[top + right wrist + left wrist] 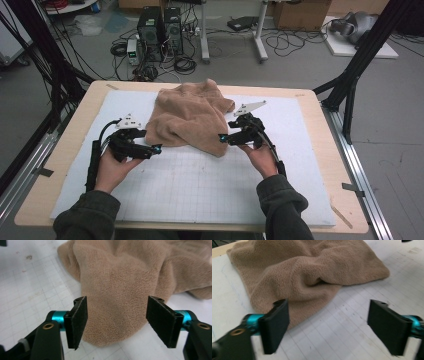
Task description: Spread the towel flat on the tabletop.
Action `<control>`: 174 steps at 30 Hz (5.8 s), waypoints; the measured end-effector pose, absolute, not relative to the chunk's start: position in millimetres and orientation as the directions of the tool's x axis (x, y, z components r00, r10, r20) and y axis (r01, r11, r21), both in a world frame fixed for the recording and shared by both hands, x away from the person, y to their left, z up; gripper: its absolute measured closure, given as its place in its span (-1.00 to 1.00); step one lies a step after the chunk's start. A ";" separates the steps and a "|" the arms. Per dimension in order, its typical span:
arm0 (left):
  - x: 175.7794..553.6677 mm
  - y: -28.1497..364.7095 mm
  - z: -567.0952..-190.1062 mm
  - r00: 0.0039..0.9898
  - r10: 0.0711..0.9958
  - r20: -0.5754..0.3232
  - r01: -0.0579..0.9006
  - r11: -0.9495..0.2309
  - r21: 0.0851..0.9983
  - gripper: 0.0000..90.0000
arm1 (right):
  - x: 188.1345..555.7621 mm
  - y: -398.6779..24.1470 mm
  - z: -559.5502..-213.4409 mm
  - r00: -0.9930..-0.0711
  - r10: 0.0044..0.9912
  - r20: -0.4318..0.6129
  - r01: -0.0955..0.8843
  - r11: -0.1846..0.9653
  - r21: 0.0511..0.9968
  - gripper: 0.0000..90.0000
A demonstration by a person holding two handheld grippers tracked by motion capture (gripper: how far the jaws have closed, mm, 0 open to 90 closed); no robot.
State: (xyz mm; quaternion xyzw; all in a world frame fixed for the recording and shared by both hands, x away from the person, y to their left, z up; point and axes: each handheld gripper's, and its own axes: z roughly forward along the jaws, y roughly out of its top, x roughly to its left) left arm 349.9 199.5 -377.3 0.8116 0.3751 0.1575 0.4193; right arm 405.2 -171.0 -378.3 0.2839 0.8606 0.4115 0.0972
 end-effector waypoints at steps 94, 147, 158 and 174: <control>307.9 200.7 -387.3 0.716 0.697 -0.044 0.432 -0.393 0.812 0.04 | 326.8 -234.3 -374.2 -0.815 0.579 0.027 0.362 0.472 0.803 0.23; 362.5 201.4 -366.5 0.587 0.809 -0.024 0.474 -0.319 0.821 0.91 | 363.4 -214.3 -356.0 -0.795 0.605 0.048 0.438 0.517 0.736 0.75; 388.6 198.8 -390.1 0.575 0.815 -0.070 0.546 -0.318 0.775 0.14 | 400.4 -219.8 -385.9 -0.754 0.641 0.141 0.531 0.470 0.705 0.49; 316.6 207.1 -384.1 0.720 0.693 -0.042 0.435 -0.404 0.805 0.10 | 335.5 -218.9 -360.0 -0.846 0.534 0.016 0.325 0.491 0.808 0.38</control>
